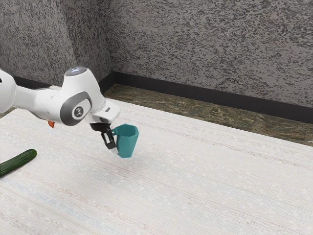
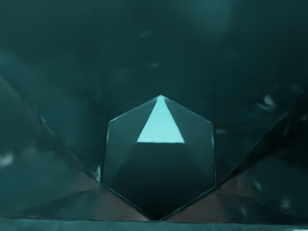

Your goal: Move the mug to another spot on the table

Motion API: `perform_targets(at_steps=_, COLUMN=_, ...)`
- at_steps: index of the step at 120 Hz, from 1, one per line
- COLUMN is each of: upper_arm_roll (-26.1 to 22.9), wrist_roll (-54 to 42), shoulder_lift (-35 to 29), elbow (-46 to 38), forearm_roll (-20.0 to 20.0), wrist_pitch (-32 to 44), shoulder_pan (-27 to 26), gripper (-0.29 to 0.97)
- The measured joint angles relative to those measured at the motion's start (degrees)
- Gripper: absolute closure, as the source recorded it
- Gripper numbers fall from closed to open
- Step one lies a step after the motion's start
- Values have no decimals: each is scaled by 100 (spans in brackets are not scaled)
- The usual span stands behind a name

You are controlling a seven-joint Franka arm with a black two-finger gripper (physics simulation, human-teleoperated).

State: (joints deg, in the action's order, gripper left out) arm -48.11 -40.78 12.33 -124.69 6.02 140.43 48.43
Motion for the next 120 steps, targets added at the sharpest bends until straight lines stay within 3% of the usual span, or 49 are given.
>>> perform_targets(at_steps=20, upper_arm_roll=18, wrist_roll=12, shoulder_lift=76, elbow=-261, forearm_roll=-93, wrist_pitch=100, shoulder_pan=180, gripper=73)
perform_targets(at_steps=45, upper_arm_roll=71, wrist_roll=-87, shoulder_lift=262, elbow=-445, forearm_roll=-174, wrist_pitch=110, shoulder_pan=273, gripper=33)
perform_targets(at_steps=66, upper_arm_roll=-5, wrist_roll=-167, shoulder_lift=212, elbow=-520, forearm_roll=-181, wrist_pitch=108, shoulder_pan=447, gripper=15)
perform_targets(at_steps=72, upper_arm_roll=-299, wrist_roll=-186, shoulder_lift=183, elbow=-493, forearm_roll=-178, wrist_pitch=108, shoulder_pan=711, gripper=12)
perform_targets(at_steps=92, upper_arm_roll=-2059, wrist_roll=-237, shoulder_lift=22, elbow=-334, forearm_roll=-178, wrist_pitch=103, shoulder_pan=2270, gripper=5)
perform_targets(at_steps=106, upper_arm_roll=-2594, wrist_roll=-257, shoulder_lift=-277, elbow=132, forearm_roll=-180, wrist_pitch=-7, shoulder_pan=2470, gripper=3)
perform_targets(at_steps=120, upper_arm_roll=-2879, wrist_roll=-264, shoulder_lift=-571, elbow=1107, forearm_roll=-183, wrist_pitch=-593, shoulder_pan=2459, gripper=2)
